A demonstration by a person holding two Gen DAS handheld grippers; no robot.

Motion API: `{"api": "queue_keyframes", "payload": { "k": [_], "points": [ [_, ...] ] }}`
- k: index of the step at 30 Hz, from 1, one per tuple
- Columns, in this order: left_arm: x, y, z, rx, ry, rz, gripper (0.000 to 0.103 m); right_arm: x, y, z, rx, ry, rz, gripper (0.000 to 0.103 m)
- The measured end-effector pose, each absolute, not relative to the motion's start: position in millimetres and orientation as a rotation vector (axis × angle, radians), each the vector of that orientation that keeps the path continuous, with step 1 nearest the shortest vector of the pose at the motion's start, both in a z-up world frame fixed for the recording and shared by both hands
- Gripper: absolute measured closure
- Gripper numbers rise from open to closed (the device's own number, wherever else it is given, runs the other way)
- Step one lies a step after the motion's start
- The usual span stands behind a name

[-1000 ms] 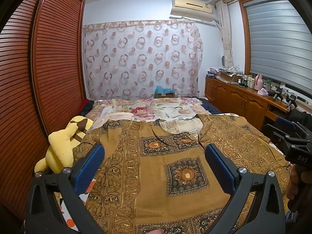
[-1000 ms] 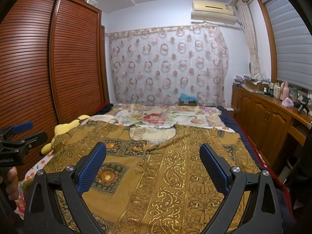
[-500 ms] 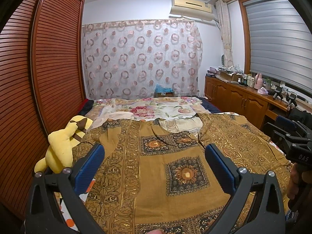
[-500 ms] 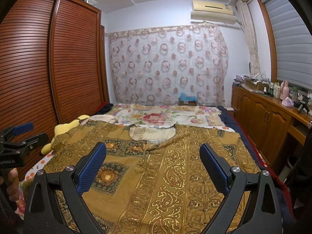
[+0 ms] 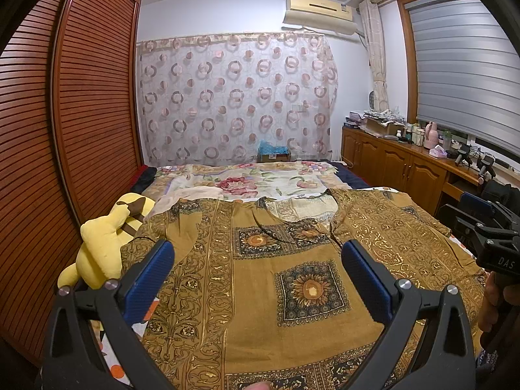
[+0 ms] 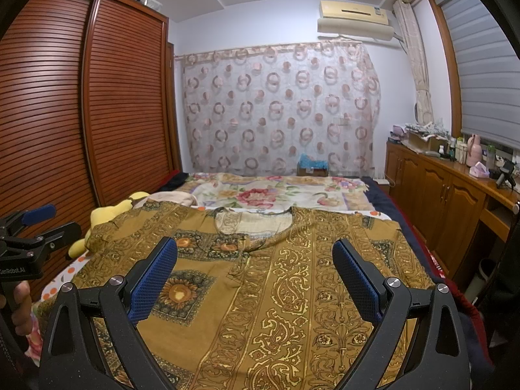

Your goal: Fold small clothes

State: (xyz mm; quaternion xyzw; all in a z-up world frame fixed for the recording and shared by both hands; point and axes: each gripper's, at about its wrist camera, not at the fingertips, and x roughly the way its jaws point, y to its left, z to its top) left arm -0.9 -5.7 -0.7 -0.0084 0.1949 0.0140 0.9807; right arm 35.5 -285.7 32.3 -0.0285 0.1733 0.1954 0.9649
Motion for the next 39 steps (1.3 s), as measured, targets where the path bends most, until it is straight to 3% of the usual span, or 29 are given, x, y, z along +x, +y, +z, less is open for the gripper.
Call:
{"api": "queue_keyframes", "payload": {
  "k": [39],
  "points": [
    [1.4,-6.8,-4.6,-0.018,0.401,0.031,0.0,35.3,-286.9,34.5,-0.058,0.355,0.396,0.005]
  ]
}}
